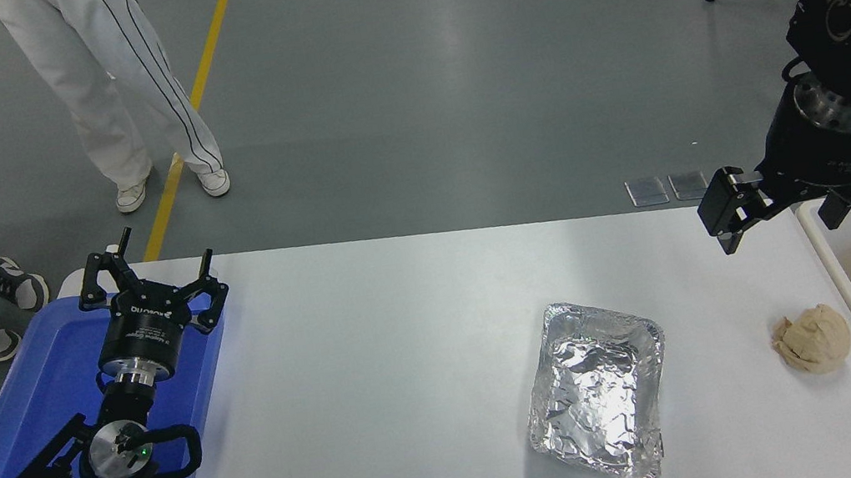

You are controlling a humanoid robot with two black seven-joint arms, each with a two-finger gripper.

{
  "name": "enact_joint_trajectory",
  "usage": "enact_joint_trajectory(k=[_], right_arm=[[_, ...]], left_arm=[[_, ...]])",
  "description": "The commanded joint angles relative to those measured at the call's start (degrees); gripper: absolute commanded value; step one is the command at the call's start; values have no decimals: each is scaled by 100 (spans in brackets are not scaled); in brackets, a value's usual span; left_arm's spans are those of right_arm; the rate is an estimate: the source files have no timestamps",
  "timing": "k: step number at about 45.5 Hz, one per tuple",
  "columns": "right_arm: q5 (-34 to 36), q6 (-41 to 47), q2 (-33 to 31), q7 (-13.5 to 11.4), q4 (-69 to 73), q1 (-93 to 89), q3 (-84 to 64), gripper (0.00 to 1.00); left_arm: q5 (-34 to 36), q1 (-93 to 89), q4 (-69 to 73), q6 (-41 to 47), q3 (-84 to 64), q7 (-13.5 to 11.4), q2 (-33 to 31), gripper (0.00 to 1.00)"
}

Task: Pick up foil plate and place in dustbin

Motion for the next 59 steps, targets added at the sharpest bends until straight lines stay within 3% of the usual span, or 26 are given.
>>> enact_joint_trajectory(k=[1,59], right_arm=[[0,0,-4,-5,0,49,0,100],[0,0,-100,4,0,40,-44,100]], left_arm=[[8,7,0,7,-3,-8,0,100],[-1,7,0,-2,-3,1,0,100]])
